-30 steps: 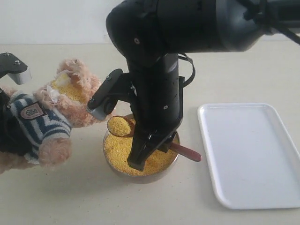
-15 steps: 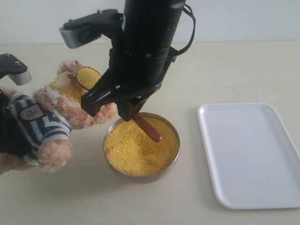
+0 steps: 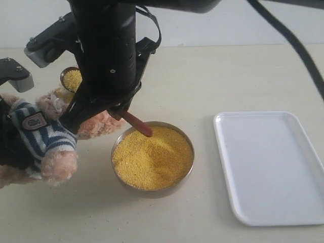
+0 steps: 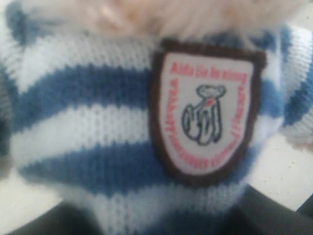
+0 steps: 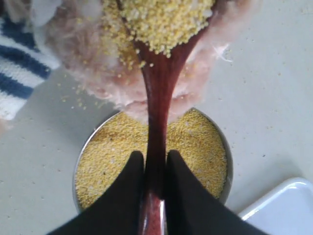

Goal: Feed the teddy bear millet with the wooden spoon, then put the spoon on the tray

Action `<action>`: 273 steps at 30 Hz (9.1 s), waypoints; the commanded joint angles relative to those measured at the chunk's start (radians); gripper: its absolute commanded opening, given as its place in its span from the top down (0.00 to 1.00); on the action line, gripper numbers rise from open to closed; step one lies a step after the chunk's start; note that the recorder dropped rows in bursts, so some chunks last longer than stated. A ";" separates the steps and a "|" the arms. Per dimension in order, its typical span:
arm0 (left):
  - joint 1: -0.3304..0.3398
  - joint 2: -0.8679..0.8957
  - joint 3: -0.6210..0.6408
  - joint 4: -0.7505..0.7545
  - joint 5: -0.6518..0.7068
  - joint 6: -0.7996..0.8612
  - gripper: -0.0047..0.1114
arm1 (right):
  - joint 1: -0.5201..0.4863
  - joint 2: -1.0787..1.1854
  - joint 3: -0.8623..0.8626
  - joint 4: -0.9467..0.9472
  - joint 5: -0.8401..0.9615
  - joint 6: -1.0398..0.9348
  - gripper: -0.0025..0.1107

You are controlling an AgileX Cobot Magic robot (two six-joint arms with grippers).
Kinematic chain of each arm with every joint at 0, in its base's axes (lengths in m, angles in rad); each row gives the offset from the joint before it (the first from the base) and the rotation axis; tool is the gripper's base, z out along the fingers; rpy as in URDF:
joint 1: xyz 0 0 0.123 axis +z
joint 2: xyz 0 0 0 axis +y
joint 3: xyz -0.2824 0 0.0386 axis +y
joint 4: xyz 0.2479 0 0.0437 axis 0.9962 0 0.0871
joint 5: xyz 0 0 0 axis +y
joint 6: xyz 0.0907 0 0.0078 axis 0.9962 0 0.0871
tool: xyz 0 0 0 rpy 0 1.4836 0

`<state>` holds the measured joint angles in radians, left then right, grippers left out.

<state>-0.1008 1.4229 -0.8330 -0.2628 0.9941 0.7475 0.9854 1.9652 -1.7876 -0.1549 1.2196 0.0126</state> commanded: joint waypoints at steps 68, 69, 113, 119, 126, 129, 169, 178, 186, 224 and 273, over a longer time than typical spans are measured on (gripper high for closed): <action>-0.005 -0.010 0.001 -0.055 -0.064 -0.085 0.93 | 0.177 -0.014 0.101 -0.761 0.001 0.164 0.98; -0.005 -0.010 0.001 -0.055 -0.064 -0.085 0.93 | 0.156 -0.021 0.101 -0.702 0.001 0.164 0.98; -0.003 0.057 0.001 -0.009 -0.243 -0.444 0.93 | -0.678 -0.420 1.110 0.113 -0.592 0.090 0.98; -0.003 0.057 0.001 -0.009 -0.243 -0.444 0.93 | -0.678 -0.337 1.110 0.119 -0.645 0.090 0.98; -0.003 0.057 0.001 -0.007 -0.246 -0.444 0.93 | -0.678 -0.291 1.110 0.119 -0.686 0.092 0.97; -0.003 0.057 0.001 -0.007 -0.246 -0.444 0.93 | -0.678 -0.291 1.110 0.119 -0.687 0.092 0.90; -0.003 0.237 0.003 -0.096 -0.287 -0.684 0.72 | -0.675 -1.037 1.200 0.313 -0.706 -0.003 0.98; -0.003 0.237 0.001 -0.111 -0.272 -0.684 0.31 | -0.675 -1.037 1.200 0.320 -0.707 -0.013 0.98; -0.003 0.231 -0.005 -0.111 -0.242 -0.680 0.22 | -0.675 -1.037 1.200 0.322 -0.707 -0.013 0.98; -0.003 -0.621 0.172 0.279 -0.560 -0.945 0.93 | -0.675 -1.366 1.467 0.328 -1.090 0.091 0.98; 0.210 -1.268 0.639 0.169 -0.811 -0.784 0.93 | -0.675 -1.736 1.599 0.328 -1.138 0.090 0.98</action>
<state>0.0717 0.1849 -0.2355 -0.0718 0.1852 -0.0617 0.3118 0.2343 -0.1895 0.1738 0.0910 0.1053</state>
